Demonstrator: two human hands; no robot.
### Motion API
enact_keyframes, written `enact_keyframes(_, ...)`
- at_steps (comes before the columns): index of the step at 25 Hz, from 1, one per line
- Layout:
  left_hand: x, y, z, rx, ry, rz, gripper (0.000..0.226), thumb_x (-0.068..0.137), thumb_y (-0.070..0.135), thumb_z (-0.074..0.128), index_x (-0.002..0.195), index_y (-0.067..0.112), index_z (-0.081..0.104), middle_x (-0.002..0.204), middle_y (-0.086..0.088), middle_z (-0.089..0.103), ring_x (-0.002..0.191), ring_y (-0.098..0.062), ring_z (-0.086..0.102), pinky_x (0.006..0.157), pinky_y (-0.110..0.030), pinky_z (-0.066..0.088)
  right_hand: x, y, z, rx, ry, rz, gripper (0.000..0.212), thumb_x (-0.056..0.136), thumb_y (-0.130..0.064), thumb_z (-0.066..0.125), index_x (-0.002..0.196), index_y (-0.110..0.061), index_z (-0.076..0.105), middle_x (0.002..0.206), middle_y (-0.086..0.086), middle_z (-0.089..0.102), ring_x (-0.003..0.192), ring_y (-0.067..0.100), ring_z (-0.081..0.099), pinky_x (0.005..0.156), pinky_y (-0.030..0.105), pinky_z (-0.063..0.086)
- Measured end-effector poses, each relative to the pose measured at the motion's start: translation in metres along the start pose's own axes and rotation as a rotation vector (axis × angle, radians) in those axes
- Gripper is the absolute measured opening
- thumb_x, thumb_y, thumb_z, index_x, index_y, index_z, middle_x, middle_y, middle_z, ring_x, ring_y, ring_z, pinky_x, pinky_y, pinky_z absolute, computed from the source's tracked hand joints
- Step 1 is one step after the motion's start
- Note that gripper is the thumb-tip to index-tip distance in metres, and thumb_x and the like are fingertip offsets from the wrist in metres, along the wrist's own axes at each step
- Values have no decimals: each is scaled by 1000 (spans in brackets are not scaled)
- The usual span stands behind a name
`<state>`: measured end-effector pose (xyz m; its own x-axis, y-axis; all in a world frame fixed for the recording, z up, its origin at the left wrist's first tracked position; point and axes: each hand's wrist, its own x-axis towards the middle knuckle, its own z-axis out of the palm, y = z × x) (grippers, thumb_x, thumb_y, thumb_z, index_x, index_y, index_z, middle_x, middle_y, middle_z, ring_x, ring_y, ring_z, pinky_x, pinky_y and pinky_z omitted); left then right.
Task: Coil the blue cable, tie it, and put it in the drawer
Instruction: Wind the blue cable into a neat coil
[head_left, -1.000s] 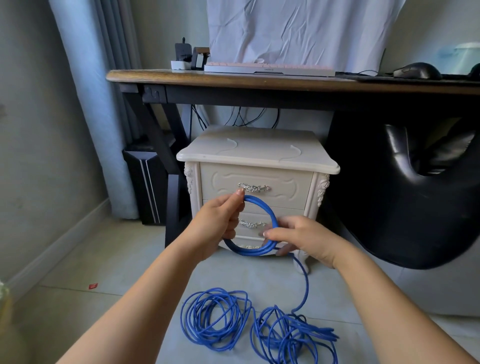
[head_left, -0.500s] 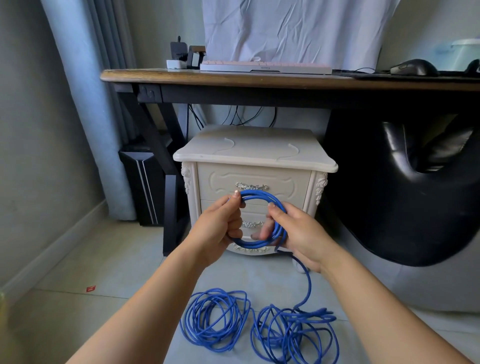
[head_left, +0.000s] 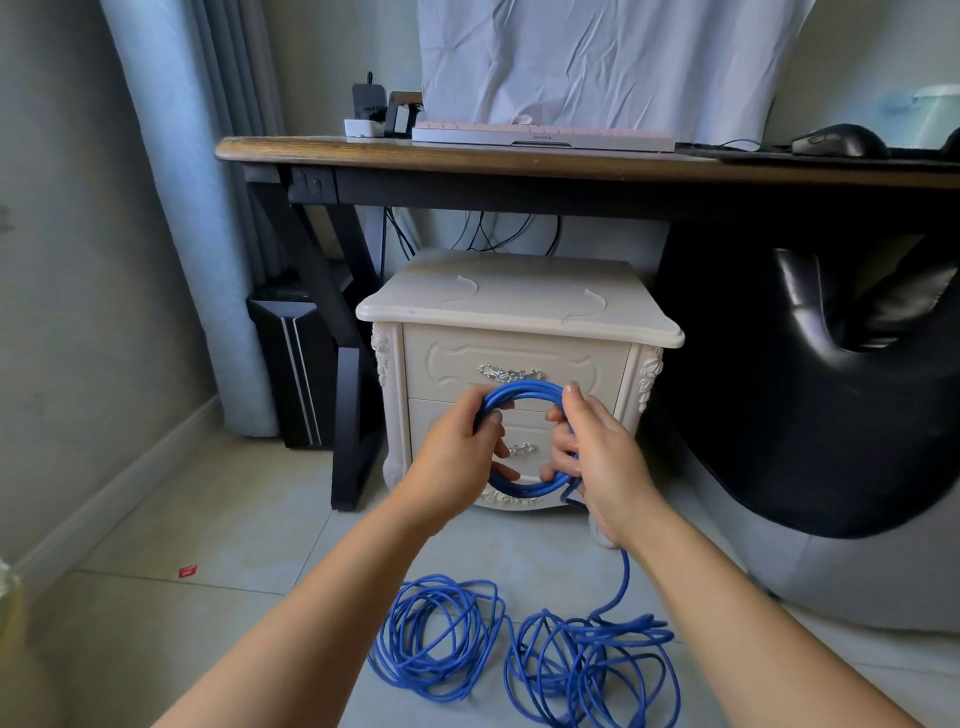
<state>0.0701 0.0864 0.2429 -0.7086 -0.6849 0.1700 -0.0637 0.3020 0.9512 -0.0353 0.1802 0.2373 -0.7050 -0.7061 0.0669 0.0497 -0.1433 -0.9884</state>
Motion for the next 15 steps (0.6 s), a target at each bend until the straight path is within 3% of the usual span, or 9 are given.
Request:
enact_keyframes(3, 2, 4, -13, -227, -190, -143, 20, 101, 22, 52, 108, 5, 60, 85, -6, 54, 79, -14, 59, 79, -32, 60, 0, -4, -3, -96, 6, -32, 35, 103, -37, 40, 82, -12, 53, 49, -10, 29, 41, 8, 27, 51, 32, 39)
enact_keyframes(5, 4, 7, -17, -169, -268, -136, 32, 99, 37, 51, 97, 6, 61, 78, -4, 58, 75, -13, 61, 84, -35, 56, 0, -5, -4, -210, -58, -48, 33, 103, -35, 41, 81, -15, 54, 47, -13, 32, 40, 8, 30, 52, 32, 38)
enact_keyframes(10, 6, 10, -12, 101, -297, -9, 42, 99, 46, 47, 83, 11, 64, 57, 10, 48, 53, -12, 45, 57, -28, 46, -3, -2, -1, -485, -138, -124, 31, 103, -35, 36, 78, -27, 53, 48, -21, 47, 55, 5, 39, 65, 34, 36)
enact_keyframes(13, 8, 4, -10, 17, -249, 0, 44, 100, 44, 47, 83, 5, 58, 60, 4, 38, 54, -14, 33, 53, -29, 32, 0, -4, 0, -315, -154, -102, 28, 105, -35, 32, 92, -21, 53, 55, -10, 41, 51, 11, 32, 57, 34, 32)
enact_keyframes(15, 10, 2, -8, -85, -150, -15, 41, 101, 40, 46, 79, 7, 54, 58, 6, 36, 52, -12, 29, 52, -29, 27, 3, -5, -5, -142, -200, -25, 32, 104, -36, 37, 105, -11, 57, 62, 1, 46, 51, 13, 39, 57, 32, 36)
